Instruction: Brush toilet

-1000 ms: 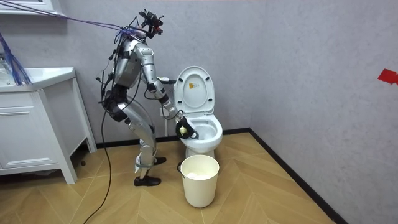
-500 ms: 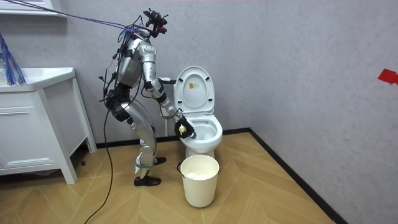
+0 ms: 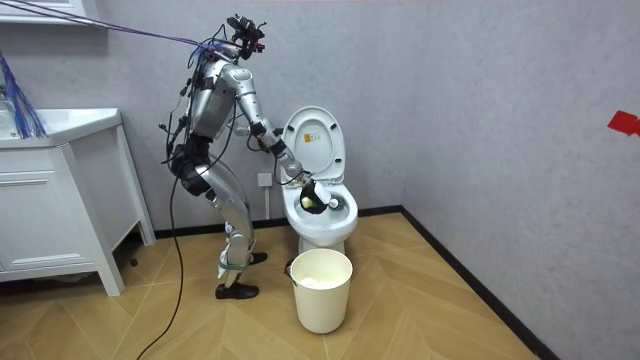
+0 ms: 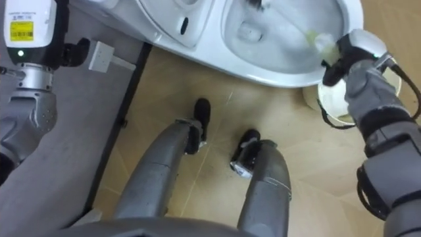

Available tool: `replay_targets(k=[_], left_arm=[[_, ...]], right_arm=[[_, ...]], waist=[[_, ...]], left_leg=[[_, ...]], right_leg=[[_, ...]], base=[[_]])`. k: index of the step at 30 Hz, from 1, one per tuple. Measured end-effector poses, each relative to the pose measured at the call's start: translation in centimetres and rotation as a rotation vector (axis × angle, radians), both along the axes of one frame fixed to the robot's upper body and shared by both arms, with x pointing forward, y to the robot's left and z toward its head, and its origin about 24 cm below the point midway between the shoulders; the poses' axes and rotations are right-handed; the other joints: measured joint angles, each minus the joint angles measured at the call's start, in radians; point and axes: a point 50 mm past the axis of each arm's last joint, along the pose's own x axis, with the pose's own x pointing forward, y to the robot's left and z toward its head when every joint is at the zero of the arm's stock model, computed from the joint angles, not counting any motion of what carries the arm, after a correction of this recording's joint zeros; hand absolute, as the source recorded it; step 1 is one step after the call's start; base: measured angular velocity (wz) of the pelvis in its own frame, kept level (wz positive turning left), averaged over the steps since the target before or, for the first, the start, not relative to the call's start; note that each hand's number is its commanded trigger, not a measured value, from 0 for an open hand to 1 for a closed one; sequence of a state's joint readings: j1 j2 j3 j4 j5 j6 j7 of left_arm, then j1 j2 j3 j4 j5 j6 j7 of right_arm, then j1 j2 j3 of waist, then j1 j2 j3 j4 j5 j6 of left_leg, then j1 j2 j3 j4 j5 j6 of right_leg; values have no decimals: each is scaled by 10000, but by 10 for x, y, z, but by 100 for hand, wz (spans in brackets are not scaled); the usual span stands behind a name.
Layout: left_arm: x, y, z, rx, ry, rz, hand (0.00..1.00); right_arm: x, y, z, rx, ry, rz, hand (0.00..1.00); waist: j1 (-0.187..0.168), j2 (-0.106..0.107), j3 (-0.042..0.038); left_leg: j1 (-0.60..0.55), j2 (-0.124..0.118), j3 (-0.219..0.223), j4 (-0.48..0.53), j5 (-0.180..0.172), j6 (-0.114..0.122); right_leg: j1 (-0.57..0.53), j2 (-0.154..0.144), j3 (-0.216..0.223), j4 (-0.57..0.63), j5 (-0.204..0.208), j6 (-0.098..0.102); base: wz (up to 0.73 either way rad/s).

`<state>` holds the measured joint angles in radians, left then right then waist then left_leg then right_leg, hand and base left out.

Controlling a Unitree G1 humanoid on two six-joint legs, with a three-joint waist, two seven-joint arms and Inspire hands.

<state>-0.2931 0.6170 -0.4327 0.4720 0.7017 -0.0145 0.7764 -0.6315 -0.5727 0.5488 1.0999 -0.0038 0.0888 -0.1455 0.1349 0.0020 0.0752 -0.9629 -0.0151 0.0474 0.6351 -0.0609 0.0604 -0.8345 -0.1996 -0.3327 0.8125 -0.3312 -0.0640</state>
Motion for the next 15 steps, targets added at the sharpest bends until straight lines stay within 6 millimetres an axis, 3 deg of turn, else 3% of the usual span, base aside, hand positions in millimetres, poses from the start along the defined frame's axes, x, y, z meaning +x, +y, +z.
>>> replay_targets(k=[6, 9, 15], left_arm=[[-3, -1, -12, -12, 1055, 125, 0], [-11, 2, -24, 6, 1749, 178, 0], [-40, 9, -63, -656, 3514, 903, 0]], right_arm=[[-20, -4, -27, 2495, 762, -1322, 100], [-30, -11, -36, 2921, 1214, -1697, 100], [-81, -27, -72, 4044, 2289, -3164, 100]], waist=[[-164, 23, 11], [-106, 51, 15], [110, 178, -33]], left_leg=[[746, -44, 13, -69, -124, 57], [1255, -117, 21, -441, -99, 41], [2790, -153, 124, -1263, -80, 84]], right_leg=[[727, -12, 138, -98, -54, 179], [1138, -17, 164, -403, -33, 289], [2638, 183, 283, -1500, 270, 581]], base=[[-2], [-6], [-7]])
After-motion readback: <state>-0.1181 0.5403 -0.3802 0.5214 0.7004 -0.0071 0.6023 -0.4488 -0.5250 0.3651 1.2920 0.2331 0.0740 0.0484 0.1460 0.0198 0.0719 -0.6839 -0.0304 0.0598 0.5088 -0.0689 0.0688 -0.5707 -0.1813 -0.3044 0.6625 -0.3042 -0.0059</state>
